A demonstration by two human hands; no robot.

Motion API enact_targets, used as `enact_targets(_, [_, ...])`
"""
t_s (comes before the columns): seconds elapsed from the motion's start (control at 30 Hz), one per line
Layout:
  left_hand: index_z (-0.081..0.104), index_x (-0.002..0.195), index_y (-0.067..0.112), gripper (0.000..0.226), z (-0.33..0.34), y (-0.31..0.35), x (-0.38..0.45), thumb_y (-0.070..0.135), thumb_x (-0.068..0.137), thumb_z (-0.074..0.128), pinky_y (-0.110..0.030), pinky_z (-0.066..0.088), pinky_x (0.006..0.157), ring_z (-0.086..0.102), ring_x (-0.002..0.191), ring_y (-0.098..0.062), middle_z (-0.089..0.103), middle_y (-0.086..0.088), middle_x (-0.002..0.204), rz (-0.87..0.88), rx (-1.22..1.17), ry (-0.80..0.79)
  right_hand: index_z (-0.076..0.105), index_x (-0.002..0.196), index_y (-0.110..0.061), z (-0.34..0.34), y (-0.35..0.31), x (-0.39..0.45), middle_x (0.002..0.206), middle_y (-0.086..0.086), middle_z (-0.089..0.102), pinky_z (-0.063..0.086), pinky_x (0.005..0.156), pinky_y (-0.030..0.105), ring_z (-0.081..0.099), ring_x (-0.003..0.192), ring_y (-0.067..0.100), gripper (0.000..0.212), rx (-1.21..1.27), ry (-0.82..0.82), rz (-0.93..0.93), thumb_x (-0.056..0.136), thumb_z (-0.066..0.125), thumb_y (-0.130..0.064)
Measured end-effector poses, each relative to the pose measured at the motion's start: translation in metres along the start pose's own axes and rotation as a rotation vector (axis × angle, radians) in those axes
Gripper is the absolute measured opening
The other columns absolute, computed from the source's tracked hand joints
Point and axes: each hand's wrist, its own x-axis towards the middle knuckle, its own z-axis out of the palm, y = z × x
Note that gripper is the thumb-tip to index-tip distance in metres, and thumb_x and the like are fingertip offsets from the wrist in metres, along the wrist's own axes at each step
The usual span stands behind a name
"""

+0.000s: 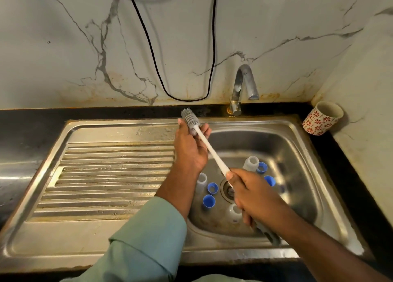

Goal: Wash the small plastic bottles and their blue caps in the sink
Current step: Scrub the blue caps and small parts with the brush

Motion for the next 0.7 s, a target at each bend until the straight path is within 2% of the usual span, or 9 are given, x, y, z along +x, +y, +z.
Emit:
enact_targets(0.07, [0.054,0.122,0.005,0.043,0.005,0.006,0.006,0.041,0.100,0.051,-0.031,0.058,0.066,0.067,0.067,-0.018,0.064,-0.008,0.076,0.044,-0.035,-0.002,0.058,0.100,-0.028,-0.001,0.000,0.000,0.065,-0.007,0.052,0.043,0.040,0.027,0.045,0.036,0.014,0.025,0.020,-0.006,0.000,0.103,0.036,-0.040])
enact_targets(0.17, [0.052,0.125,0.006,0.043,0.004,0.015,0.014,0.040,0.099,0.053,-0.032,0.059,0.070,0.064,0.071,-0.018,0.062,-0.011,0.089,0.123,-0.037,0.035,0.058,0.091,-0.028,-0.003,0.001,-0.009,0.062,0.001,0.053,0.042,0.039,0.028,0.047,0.037,0.018,0.027,0.036,-0.084,-0.009,0.103,0.037,-0.040])
enact_targets(0.3, [0.058,0.111,0.010,0.040,0.006,0.000,0.007,0.046,0.098,0.049,-0.031,0.055,0.071,0.064,0.071,-0.018,0.065,-0.010,0.084,0.172,0.152,0.004,0.059,0.104,-0.022,-0.006,-0.007,0.005,0.055,-0.006,0.052,0.040,0.041,0.028,0.043,0.039,0.018,0.029,0.129,-0.026,0.030,0.103,0.036,-0.040])
enact_targets(0.4, [0.060,0.097,0.011,0.041,0.003,0.014,0.015,0.051,0.095,0.053,-0.032,0.057,0.071,0.065,0.079,-0.021,0.066,-0.008,0.086,0.224,0.096,0.163,0.059,0.101,-0.029,-0.005,-0.006,-0.003,0.061,0.001,0.052,0.040,0.039,0.026,0.042,0.039,0.016,0.025,0.095,-0.105,0.013,0.102,0.036,-0.041])
enact_targets(0.5, [0.063,0.097,0.011,0.044,0.001,0.000,0.009,0.053,0.092,0.053,-0.034,0.056,0.074,0.064,0.076,-0.021,0.066,-0.006,0.080,0.240,0.275,0.085,0.059,0.104,-0.025,-0.005,-0.010,0.006,0.058,-0.001,0.053,0.038,0.040,0.027,0.042,0.038,0.017,0.028,0.145,-0.055,0.042,0.103,0.036,-0.041])
enact_targets(0.57, [0.063,0.097,0.010,0.046,0.003,-0.008,0.004,0.054,0.092,0.051,-0.031,0.055,0.066,0.062,0.065,-0.017,0.065,-0.006,0.073,0.240,0.285,0.045,0.060,0.103,-0.027,-0.007,-0.013,0.012,0.058,-0.003,0.055,0.039,0.040,0.027,0.043,0.038,0.015,0.026,0.155,-0.032,0.049,0.103,0.037,-0.040])
enact_targets(0.63, [0.060,0.096,0.009,0.045,0.001,0.003,0.012,0.052,0.095,0.051,-0.029,0.053,0.058,0.059,0.058,-0.017,0.061,-0.006,0.069,0.231,0.159,0.094,0.060,0.098,-0.031,-0.005,-0.011,0.006,0.058,-0.002,0.055,0.039,0.039,0.025,0.042,0.038,0.014,0.025,0.115,-0.063,0.013,0.103,0.038,-0.040])
enact_targets(0.7, [0.058,0.095,0.008,0.044,0.001,0.012,0.015,0.051,0.096,0.050,-0.028,0.052,0.052,0.057,0.054,-0.018,0.059,-0.007,0.066,0.225,0.097,0.059,0.060,0.096,-0.033,-0.003,-0.010,-0.004,0.059,-0.001,0.052,0.038,0.037,0.025,0.042,0.037,0.015,0.024,0.103,-0.090,-0.015,0.103,0.038,-0.039])
